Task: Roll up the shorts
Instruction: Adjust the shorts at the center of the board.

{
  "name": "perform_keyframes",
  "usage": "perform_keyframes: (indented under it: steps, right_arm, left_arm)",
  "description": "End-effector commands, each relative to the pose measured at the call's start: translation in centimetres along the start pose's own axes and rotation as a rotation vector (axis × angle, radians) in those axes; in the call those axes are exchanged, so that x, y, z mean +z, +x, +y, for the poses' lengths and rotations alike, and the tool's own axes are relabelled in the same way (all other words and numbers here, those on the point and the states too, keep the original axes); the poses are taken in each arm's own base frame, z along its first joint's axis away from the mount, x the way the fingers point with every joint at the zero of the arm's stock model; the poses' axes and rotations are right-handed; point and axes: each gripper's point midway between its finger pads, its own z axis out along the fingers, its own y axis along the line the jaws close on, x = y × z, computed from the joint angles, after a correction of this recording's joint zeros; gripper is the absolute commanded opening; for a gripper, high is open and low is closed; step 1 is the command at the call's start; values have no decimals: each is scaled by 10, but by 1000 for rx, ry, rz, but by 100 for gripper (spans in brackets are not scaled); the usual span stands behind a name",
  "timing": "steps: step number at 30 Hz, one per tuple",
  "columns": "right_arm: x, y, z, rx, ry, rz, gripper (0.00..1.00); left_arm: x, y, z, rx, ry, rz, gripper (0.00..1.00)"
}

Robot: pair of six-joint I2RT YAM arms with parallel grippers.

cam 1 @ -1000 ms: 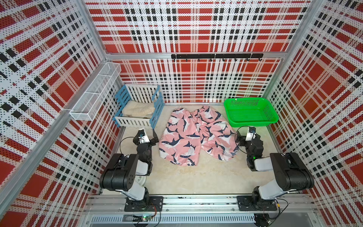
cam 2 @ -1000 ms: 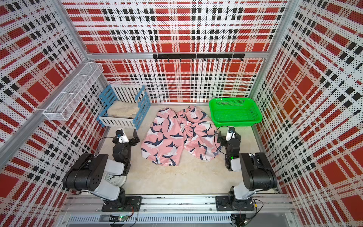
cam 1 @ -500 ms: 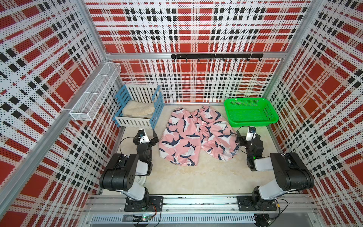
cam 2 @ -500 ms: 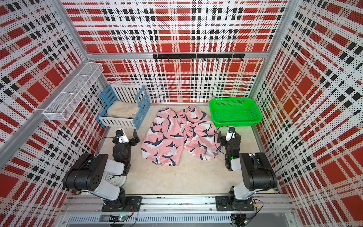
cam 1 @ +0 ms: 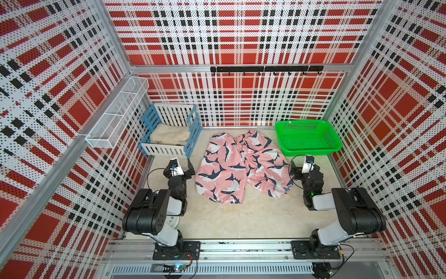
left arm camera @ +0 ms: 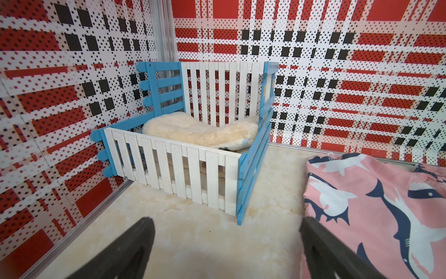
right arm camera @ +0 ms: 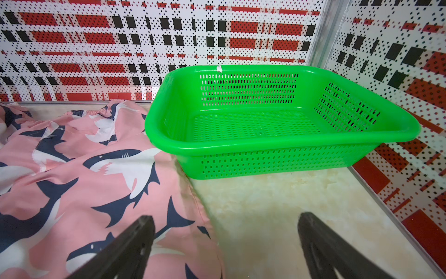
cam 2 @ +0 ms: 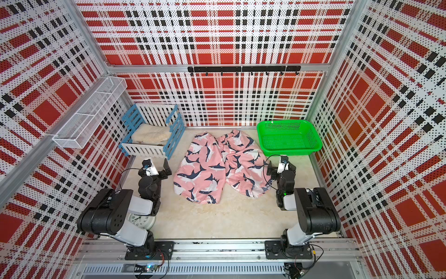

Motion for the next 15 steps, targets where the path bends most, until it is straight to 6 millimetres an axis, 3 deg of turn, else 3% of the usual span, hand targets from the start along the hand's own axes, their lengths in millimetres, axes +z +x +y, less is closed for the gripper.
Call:
perform_keyframes:
  steps: [1,7,13,15]
  right_arm:
    - [2,-3,2,-1,-7,-5,100]
    - [4,-15,-2,6,20,8,100]
    - [12,-31,11,44,-47,213,83]
    - [8,-32,13,69,-51,273,83]
  left_arm:
    - [0,-1,0,-3,10,-2,99]
    - [2,-1,0,-13,36,-1,99]
    - [1,-1,2,-33,62,-1,99]
    - [1,-2,0,-26,55,-4,99]
